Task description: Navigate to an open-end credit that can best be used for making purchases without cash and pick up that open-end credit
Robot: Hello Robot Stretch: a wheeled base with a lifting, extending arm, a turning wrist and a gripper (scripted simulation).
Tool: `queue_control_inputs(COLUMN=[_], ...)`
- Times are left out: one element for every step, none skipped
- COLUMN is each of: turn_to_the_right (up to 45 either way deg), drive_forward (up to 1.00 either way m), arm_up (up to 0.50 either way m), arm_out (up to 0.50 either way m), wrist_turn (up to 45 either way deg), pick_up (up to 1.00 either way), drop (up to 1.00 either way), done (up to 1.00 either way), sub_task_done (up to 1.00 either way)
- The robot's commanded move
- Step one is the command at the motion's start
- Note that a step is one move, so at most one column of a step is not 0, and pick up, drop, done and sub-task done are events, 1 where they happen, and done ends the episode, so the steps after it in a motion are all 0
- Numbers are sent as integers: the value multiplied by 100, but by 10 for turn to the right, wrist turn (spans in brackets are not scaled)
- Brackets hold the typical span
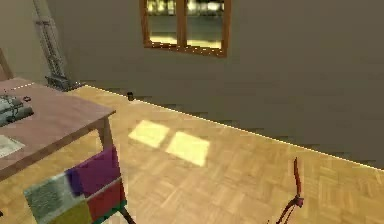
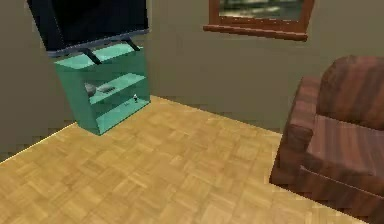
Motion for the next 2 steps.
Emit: queue_control_inputs(turn_to_the_right=[-450,-390], drive_forward=[0,0], arm_up=[0,0], arm_out=[0,0], wrist_turn=[0,0], pick_up=[0,0], drop=[0,0], done=[0,0], sub_task_done=[0,0])
